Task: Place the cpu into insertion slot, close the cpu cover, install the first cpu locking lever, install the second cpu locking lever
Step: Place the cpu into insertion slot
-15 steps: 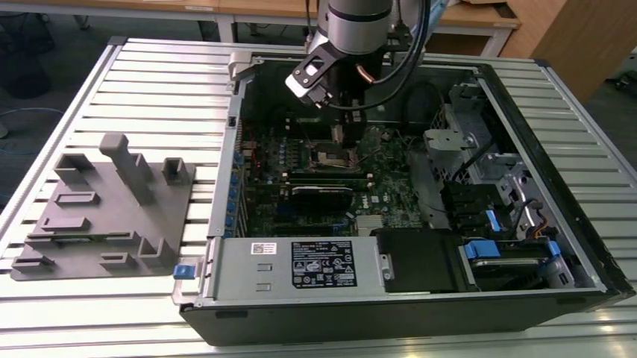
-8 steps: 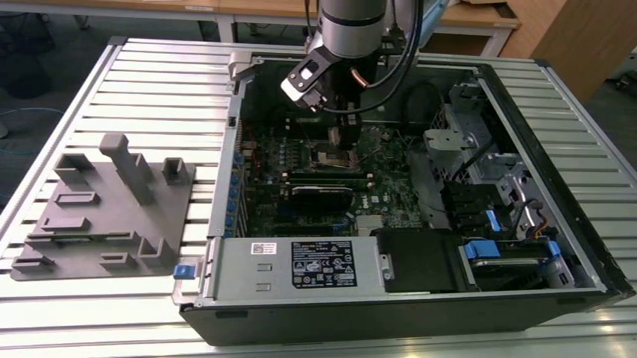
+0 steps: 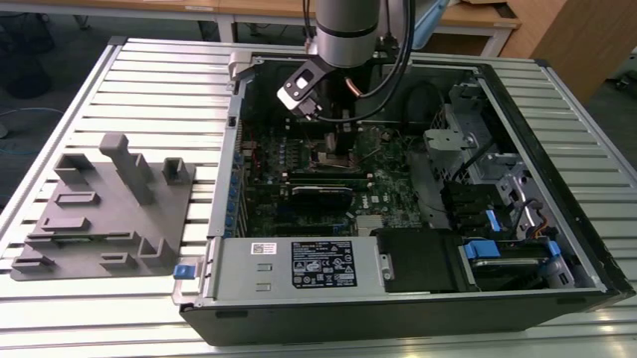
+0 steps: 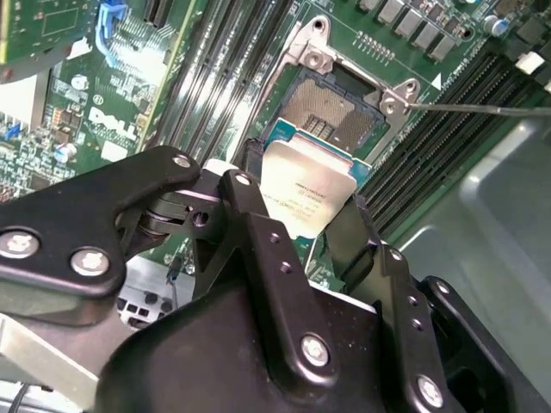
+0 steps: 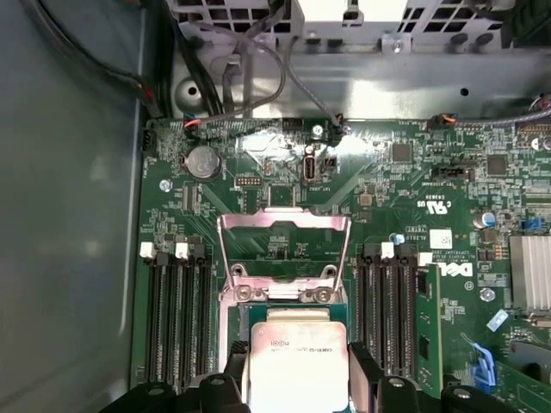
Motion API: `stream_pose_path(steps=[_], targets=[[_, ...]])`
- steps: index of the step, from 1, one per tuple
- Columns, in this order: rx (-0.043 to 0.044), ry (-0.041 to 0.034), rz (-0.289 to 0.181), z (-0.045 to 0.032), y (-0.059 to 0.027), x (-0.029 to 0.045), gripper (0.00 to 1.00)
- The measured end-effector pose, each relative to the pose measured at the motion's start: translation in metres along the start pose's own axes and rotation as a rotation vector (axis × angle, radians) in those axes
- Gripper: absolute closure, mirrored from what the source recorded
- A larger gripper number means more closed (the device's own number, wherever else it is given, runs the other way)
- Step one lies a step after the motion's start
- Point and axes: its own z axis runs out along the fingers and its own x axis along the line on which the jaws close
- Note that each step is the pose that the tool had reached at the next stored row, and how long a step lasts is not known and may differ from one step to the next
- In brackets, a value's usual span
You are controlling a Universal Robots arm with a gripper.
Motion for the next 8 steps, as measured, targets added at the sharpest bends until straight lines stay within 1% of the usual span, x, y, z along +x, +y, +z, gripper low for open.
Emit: stream_pose_path(steps=[2,8], targets=[[-0.0005,0.0002,-0.002,0.0012,-0.0009,-0.0001,0.46],[-0.0006,0.0004,-0.003,0.0015,-0.0012,0.0008,0.46]])
